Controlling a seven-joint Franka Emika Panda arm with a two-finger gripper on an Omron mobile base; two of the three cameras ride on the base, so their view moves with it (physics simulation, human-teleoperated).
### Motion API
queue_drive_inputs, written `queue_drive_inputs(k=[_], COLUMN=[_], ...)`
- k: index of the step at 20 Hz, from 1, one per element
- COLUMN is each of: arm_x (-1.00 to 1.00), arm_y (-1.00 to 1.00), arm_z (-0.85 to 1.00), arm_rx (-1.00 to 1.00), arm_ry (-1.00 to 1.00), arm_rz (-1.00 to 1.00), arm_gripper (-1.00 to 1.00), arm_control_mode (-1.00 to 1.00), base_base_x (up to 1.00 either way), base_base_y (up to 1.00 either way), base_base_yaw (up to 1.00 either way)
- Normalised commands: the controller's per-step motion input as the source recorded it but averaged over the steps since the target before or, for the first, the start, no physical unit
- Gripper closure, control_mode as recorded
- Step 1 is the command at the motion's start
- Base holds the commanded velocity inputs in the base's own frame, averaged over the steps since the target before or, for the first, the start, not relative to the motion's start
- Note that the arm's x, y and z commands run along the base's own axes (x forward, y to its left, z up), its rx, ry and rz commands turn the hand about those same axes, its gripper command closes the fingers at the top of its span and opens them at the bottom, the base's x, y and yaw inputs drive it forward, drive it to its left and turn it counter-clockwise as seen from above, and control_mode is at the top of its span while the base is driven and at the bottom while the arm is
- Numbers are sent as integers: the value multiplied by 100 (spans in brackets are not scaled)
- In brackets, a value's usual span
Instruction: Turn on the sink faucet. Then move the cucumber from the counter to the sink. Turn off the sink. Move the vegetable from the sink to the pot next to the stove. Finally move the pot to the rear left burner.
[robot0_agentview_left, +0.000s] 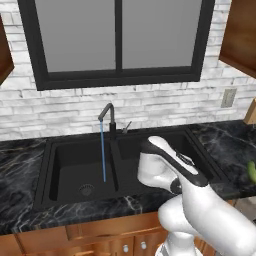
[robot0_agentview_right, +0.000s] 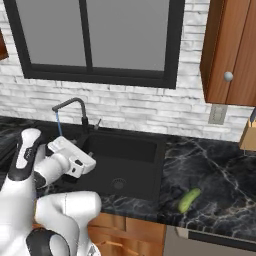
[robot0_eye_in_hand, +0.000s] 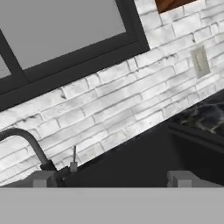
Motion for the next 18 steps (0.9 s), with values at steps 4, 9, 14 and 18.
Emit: queue_drive_inputs(k=[4,9,14,18], arm_x=[-43,-37,-34,-18], arm_y=[9,21,24,29], arm_z=[53,97,100,100], arm_rx=[33,33,29,28], arm_ry=[-5,0,0,0], arm_rz=[4,-1,-2,-4], arm_gripper=[-100,-100,-100,-100], arm_control_mode=[-100,-100,-100,-100], base_base_x=[0,0,0,0], base_base_y=[0,0,0,0], base_base_yaw=[0,0,0,0])
